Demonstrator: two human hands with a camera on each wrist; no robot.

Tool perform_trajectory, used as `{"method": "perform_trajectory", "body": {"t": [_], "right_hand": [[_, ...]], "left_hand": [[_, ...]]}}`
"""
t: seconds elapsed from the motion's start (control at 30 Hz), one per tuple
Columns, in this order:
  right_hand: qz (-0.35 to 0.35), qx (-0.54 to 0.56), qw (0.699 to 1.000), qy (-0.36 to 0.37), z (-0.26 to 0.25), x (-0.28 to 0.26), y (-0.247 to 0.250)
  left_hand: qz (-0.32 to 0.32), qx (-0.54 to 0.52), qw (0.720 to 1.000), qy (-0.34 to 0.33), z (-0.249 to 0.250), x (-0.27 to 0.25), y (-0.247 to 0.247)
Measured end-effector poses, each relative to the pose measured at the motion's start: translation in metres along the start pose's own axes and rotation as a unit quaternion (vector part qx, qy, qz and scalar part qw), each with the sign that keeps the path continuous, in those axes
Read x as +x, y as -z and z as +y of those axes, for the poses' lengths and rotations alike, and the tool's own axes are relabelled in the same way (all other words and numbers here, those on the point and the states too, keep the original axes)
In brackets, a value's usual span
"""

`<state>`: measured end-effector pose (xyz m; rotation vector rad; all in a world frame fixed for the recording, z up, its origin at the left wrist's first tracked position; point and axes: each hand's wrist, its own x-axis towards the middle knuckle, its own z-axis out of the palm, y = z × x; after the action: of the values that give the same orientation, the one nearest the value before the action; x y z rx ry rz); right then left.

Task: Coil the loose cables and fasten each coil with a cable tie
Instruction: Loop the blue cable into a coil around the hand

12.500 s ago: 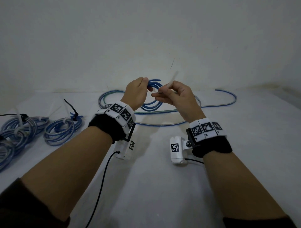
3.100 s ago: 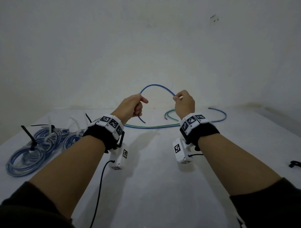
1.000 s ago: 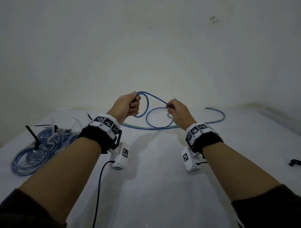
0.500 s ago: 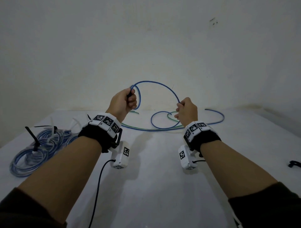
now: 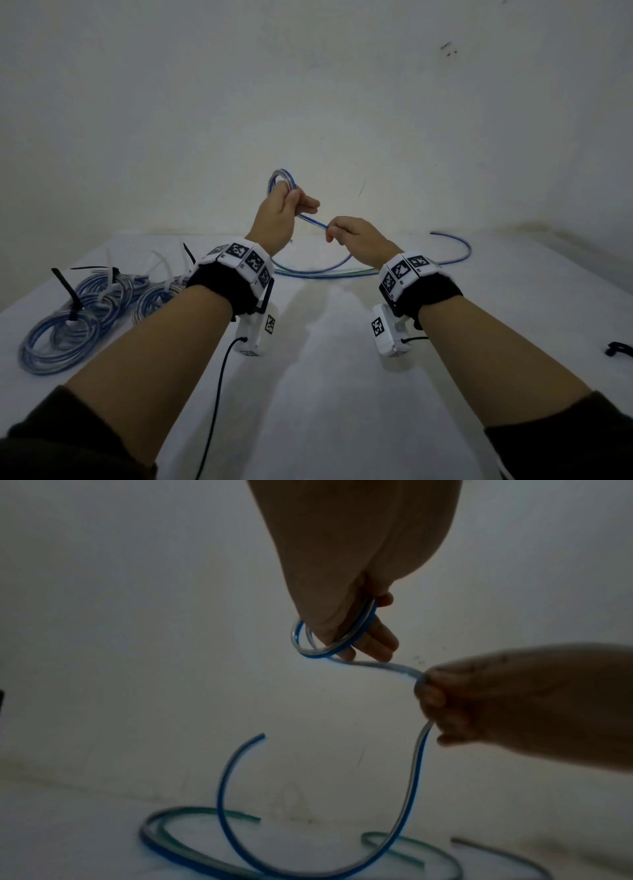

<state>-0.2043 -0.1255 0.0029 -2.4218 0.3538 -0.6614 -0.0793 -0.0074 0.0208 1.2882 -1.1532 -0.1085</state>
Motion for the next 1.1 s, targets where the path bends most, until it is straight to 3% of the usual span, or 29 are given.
{"method": "perform_trajectory", "body": {"t": [0.17,0.27,0.43,0.57,0.7,0.9,1.1], "right_hand": [[-0.006,-0.007,0.999,0.032,-0.003,0.000,0.006],[0.045,-0.041,0.995,0.085,-0.001,-0.002,0.004],[0.129,-0.100,0.982,0.099,0.003,0.004,0.000],[0.160,-0.118,0.977,0.082,0.011,0.005,-0.001],[0.147,-0.119,0.974,0.125,0.009,0.004,-0.002],[0.112,-0.106,0.977,0.149,0.010,0.005,-0.001],[0.099,-0.128,0.983,0.082,0.009,0.001,0.004]], "left_hand": [[-0.064,0.228,0.971,-0.012,-0.006,-0.010,0.004],[-0.089,0.259,0.962,0.012,-0.007,-0.011,0.003],[-0.121,0.323,0.938,0.032,-0.008,-0.013,0.000],[-0.139,0.240,0.958,0.075,-0.010,-0.015,0.003],[-0.156,0.239,0.954,0.090,-0.003,-0.018,0.005],[-0.198,0.339,0.918,0.066,0.006,-0.016,0.009],[-0.137,0.127,0.974,0.130,0.005,-0.017,0.012]]}}
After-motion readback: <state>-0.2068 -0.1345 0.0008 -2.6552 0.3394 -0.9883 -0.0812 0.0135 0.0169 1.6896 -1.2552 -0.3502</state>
